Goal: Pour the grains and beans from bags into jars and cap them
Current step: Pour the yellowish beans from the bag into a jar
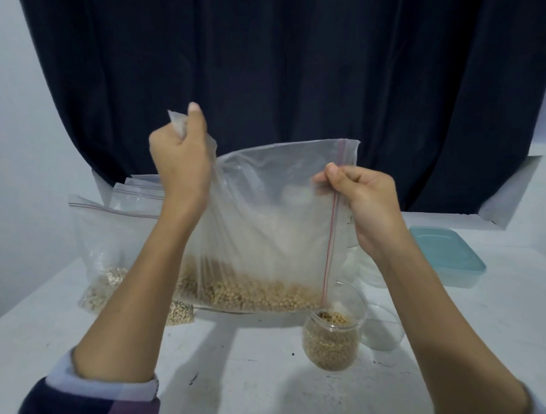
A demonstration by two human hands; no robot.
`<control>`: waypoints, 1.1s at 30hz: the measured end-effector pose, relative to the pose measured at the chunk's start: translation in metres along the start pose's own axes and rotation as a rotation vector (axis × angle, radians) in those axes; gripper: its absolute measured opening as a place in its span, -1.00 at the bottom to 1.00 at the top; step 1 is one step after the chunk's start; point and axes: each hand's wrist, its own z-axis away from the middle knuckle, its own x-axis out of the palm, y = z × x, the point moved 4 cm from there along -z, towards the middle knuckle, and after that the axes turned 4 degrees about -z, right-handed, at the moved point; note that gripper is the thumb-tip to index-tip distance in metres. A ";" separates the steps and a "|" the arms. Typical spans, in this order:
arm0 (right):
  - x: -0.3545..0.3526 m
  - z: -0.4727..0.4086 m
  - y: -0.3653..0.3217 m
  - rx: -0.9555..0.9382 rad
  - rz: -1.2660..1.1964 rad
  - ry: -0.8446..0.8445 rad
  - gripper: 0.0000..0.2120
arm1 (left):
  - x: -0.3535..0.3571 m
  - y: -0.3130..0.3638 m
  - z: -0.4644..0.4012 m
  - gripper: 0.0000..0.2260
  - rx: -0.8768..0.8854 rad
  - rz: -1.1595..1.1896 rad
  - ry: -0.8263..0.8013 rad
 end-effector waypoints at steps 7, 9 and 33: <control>0.002 0.001 -0.001 -0.015 0.010 0.004 -0.80 | 0.003 -0.002 -0.002 -0.48 0.010 -0.014 0.005; 0.004 0.003 -0.001 -0.016 0.034 -0.014 -0.80 | 0.004 -0.003 -0.001 -0.47 0.003 -0.017 -0.001; -0.008 0.000 -0.001 0.053 -0.030 0.009 -0.79 | 0.008 0.001 0.002 -0.52 -0.009 -0.037 0.030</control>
